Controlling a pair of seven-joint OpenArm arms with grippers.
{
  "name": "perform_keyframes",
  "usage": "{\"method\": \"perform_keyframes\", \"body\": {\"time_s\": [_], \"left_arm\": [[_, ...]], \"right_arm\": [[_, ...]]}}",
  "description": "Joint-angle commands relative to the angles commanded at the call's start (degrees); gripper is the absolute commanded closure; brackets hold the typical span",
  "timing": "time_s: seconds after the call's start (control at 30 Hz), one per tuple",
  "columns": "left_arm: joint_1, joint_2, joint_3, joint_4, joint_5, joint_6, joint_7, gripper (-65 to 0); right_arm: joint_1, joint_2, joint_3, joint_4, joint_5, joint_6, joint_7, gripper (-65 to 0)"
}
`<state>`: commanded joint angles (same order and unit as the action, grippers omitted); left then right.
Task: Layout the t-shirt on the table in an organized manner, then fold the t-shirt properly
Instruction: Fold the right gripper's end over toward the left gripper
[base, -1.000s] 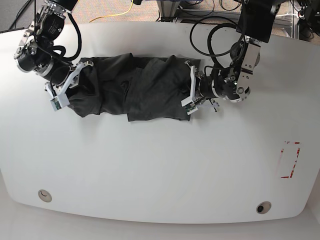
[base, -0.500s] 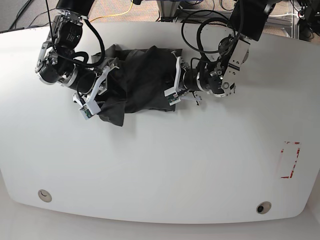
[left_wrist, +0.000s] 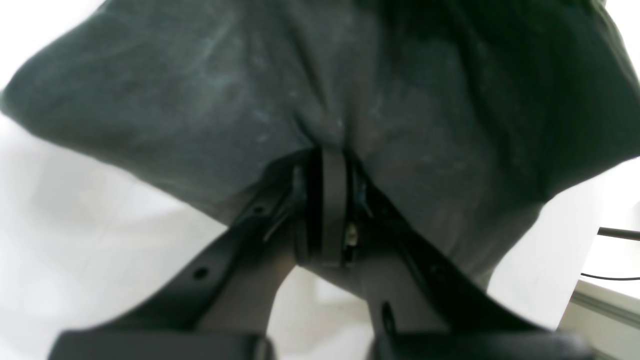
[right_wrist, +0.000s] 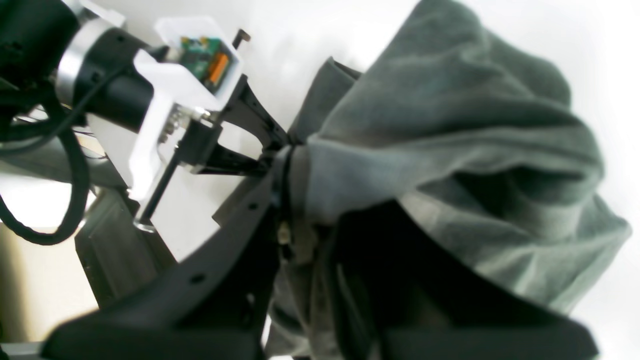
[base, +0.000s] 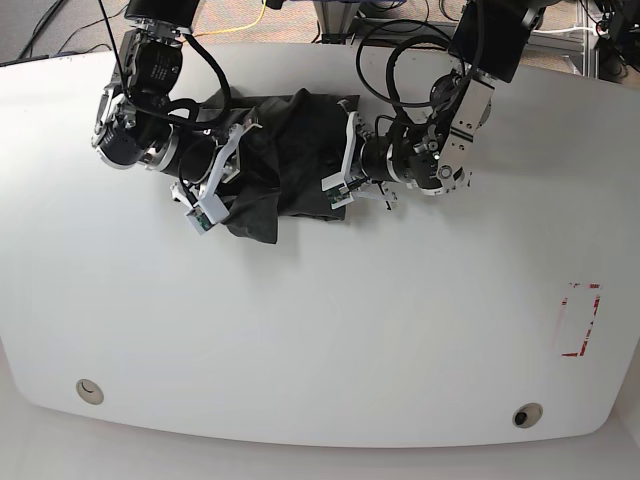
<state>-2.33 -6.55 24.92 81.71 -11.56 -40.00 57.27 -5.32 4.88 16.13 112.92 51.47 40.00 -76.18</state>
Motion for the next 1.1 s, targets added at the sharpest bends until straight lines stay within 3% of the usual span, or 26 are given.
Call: {"method": "perform_keyframes", "body": {"time_s": [0.1,0.17,0.3,0.33,0.4,0.47,0.77,1.1], "left_arm": [[-0.09,0.00,0.00,0.00,-0.09,0.00,0.00,-2.2],[-0.09,0.00,0.00,0.00,-0.09,0.00,0.00,-2.2],[-0.26,0.00,0.00,0.00,-0.09,0.00,0.00,-2.2],[-0.35,0.00,0.00,0.00,-0.09,0.00,0.00,-2.2],[-1.05,0.00,0.00,0.00,-0.26,0.00,0.00,-2.2],[-1.23,0.00,0.00,0.00,-0.26,0.00,0.00,-2.2],[-2.02,0.00,-0.18,3.96,-0.35,0.00,0.62,-2.4],[-2.11,0.00,-8.26,13.19,-0.35,0.00,3.25,-2.4]], "right_arm": [[-0.09,0.18,-0.09,0.00,0.00,0.00,0.00,-6.0],[-0.18,0.44,-0.09,0.00,0.00,0.00,0.00,-12.8],[-1.58,0.18,-0.18,0.09,0.18,0.00,0.00,-37.4],[-1.67,0.18,-0.26,0.09,0.26,0.00,0.00,-41.1],[-2.29,0.00,-0.97,0.09,0.26,0.00,-0.09,-58.0],[-2.81,0.00,-2.29,0.18,0.35,0.00,-0.09,-65.0],[-3.78,1.67,-3.08,0.18,7.65,0.00,-0.09,-65.0],[-3.60,5.10,-1.67,0.18,14.51,0.00,-0.09,-65.0]]}}
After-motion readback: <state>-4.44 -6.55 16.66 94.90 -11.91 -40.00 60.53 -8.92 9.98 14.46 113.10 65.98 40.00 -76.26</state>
